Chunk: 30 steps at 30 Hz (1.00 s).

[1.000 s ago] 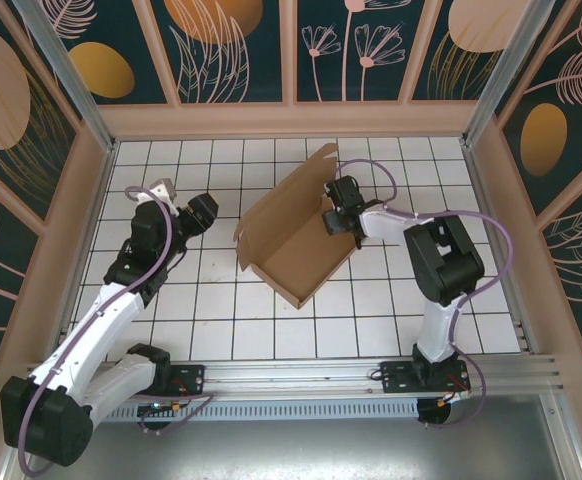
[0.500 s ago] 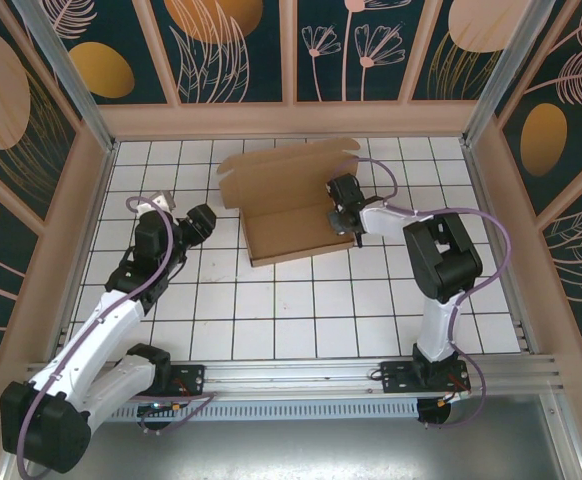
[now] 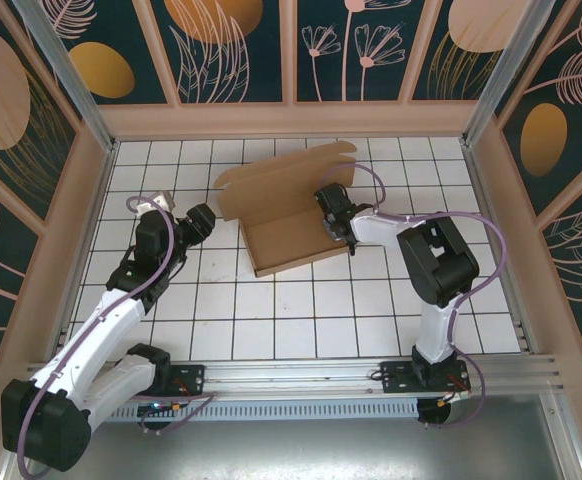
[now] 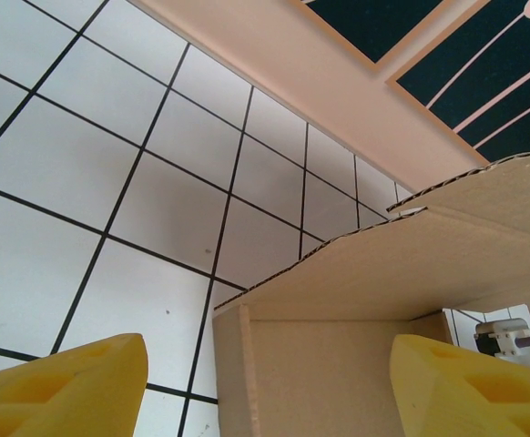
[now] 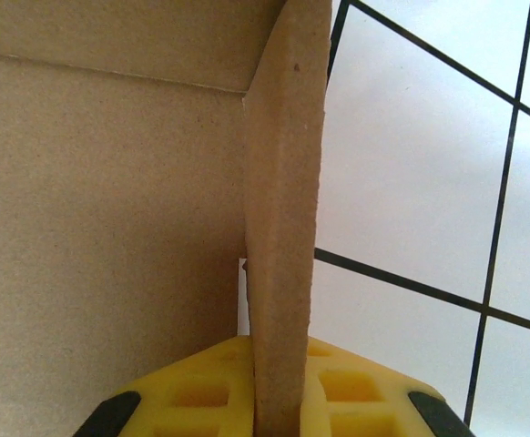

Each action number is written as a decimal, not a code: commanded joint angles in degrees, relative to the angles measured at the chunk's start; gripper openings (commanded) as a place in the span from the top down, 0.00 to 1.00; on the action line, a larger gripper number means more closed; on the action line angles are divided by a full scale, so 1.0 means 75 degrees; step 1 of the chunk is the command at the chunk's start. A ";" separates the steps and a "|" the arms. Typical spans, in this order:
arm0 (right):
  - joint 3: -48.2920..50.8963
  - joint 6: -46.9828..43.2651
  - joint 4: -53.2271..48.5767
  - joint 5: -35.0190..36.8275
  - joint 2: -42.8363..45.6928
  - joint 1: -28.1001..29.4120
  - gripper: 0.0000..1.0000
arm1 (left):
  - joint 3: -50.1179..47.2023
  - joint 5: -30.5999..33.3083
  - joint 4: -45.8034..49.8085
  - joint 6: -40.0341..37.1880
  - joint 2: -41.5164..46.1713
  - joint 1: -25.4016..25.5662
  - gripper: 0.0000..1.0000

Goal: Fold the paper box

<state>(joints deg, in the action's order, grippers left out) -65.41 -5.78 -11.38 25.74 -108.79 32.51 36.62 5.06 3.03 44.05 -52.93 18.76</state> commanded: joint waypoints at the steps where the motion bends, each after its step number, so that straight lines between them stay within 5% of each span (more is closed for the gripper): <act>1: 0.0202 -0.0532 -0.0369 0.0580 -0.0129 -0.0022 0.87 | -0.0001 0.0122 -0.0179 -0.0051 0.0050 0.0026 0.29; 5: 0.0357 -0.0152 -0.0264 -0.0551 0.0393 -0.0115 0.57 | 0.0039 0.0020 -0.0285 -0.0330 0.0061 0.0019 0.24; 8: 0.0791 0.0221 0.0259 -0.1505 0.1310 -0.0417 0.46 | 0.0051 -0.0051 -0.0486 -0.0539 0.0075 0.0022 0.22; 14: 0.2732 0.0555 0.3048 -0.3601 0.3919 -0.1305 0.45 | 0.0126 -0.1338 -0.1393 -0.1239 -0.0056 0.0018 0.19; 17: 0.3630 -0.0332 0.4699 -0.4908 0.4560 -0.1724 0.45 | 0.0573 -0.1023 -0.1149 -0.1878 -0.0448 0.0024 0.19; 24: 0.4264 -0.1984 0.7508 -0.5965 0.4302 -0.2265 0.42 | 0.0605 -0.0901 -0.2076 -0.2702 -0.0946 0.0023 0.25; 28: 0.3703 -0.2255 0.7986 -0.6862 0.3490 -0.2928 0.42 | 0.0355 -0.0855 -0.2447 -0.3774 -0.0726 0.0020 0.33; 30: 0.3466 -0.2601 0.7898 -0.7520 0.3259 -0.3102 0.42 | -0.0345 -0.1029 -0.3661 -0.4487 -0.0452 -0.0086 0.33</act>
<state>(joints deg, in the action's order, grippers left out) -36.45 -20.27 40.82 -21.47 -82.67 10.92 38.63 -1.15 -13.76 19.94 -58.92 18.72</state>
